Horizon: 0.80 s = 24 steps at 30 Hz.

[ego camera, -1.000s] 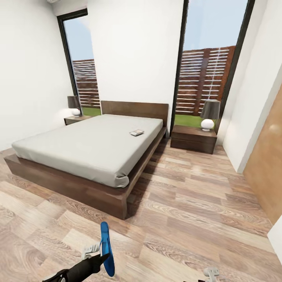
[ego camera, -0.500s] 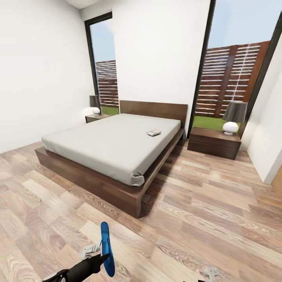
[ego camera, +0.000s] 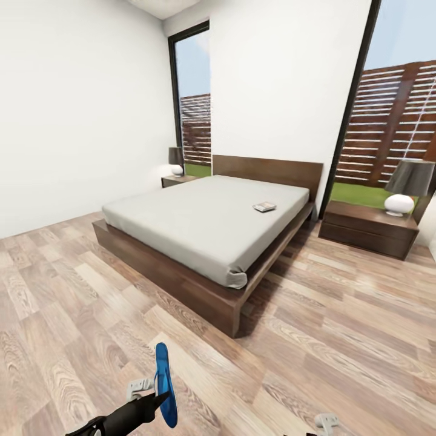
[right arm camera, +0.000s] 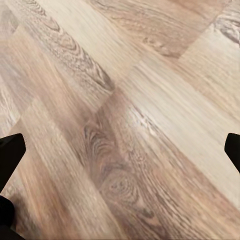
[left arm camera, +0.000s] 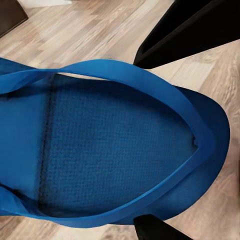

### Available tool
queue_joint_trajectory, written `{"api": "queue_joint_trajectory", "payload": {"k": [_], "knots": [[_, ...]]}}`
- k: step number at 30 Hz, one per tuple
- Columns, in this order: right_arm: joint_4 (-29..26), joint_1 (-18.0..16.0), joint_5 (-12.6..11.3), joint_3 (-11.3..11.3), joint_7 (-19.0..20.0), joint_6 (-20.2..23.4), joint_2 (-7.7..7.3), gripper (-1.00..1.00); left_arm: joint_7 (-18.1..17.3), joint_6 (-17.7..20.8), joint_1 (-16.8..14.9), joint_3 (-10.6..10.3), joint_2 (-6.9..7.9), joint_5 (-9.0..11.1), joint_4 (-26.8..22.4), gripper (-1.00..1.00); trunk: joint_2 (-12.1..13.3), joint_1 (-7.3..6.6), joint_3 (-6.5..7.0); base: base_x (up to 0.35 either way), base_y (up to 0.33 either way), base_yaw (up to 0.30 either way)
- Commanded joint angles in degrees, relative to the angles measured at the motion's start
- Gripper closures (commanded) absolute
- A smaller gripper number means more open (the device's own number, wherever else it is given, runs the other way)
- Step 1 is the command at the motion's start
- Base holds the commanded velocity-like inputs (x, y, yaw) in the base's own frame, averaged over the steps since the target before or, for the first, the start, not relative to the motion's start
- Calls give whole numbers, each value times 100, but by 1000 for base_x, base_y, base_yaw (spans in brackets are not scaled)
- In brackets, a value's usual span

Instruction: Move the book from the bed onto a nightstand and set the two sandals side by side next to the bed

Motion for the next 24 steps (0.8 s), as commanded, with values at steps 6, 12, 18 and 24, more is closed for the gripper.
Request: {"api": "queue_joint_trajectory", "payload": {"k": [6, 12, 18, 24], "knots": [[-10, -1, 44, -48, 69, 27, -3, -100, -14, 58, -4, 8, -1, 53, 1, 100, -2, -1, -5, 0, 0, 187], [-10, -1, 44, -40, 81, 19, -5, -100, -13, 58, -6, 5, -1, 53, 1, 100, 118, -67, 48, 0, 0, 17], [-10, -1, 47, -40, 81, 19, -6, -100, -11, 58, -5, 4, -1, 53, 1, 100, 359, -199, 156, 0, 0, 0], [-10, -1, 47, -40, 81, 19, -6, -100, -17, 58, -7, 9, -1, 53, 1, 100, 399, -221, 174, 0, 0, 0]]}}
